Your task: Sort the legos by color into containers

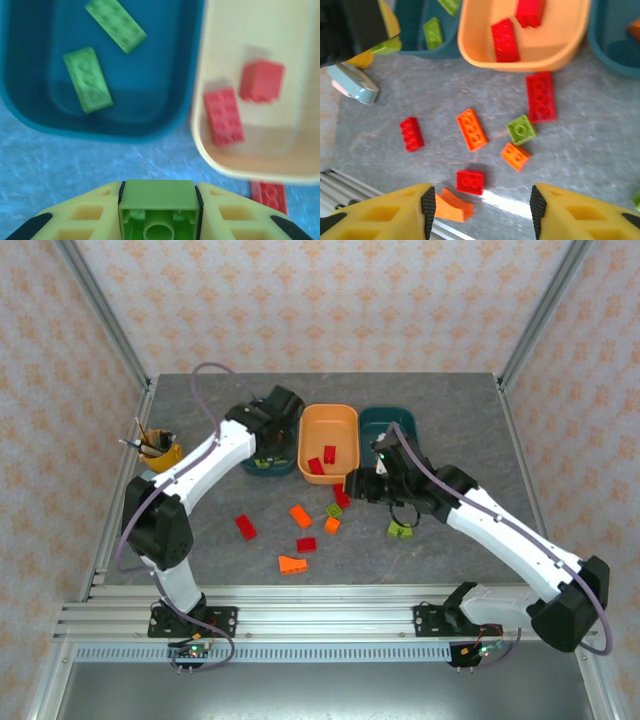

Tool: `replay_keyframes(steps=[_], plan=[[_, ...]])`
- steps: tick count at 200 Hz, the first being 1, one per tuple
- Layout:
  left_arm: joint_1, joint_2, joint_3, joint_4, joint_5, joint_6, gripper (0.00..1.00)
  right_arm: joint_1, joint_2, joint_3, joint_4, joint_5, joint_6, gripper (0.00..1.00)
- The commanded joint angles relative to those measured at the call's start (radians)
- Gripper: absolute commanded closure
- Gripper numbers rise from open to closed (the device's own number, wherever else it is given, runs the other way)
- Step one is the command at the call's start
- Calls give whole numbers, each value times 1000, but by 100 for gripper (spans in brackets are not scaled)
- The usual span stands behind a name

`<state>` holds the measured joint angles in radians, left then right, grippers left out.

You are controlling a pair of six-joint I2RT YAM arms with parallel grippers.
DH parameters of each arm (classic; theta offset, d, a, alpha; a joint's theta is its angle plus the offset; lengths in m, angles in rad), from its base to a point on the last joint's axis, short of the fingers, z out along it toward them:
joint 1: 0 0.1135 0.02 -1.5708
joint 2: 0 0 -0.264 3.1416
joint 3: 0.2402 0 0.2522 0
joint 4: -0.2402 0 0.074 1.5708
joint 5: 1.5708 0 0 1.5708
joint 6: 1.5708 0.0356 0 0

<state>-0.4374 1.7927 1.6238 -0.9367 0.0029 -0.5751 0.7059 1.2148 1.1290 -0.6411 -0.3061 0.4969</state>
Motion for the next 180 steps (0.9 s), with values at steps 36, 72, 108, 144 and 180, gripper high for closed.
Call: replay_keyframes(steps=[36, 72, 108, 144, 180], plan=[[101, 297, 183, -90, 13, 33, 66, 5, 179, 188, 106, -38, 52, 30], [120, 396, 223, -63, 54, 33, 65, 4, 221, 217, 100, -48, 66, 26], [121, 427, 228, -66, 39, 29, 61, 5, 226, 191, 97, -52, 74, 26], [120, 371, 210, -61, 26, 20, 45, 4, 238, 178, 94, -50, 70, 26], [120, 256, 235, -99, -12, 12, 39, 17, 247, 179, 77, -25, 36, 26]])
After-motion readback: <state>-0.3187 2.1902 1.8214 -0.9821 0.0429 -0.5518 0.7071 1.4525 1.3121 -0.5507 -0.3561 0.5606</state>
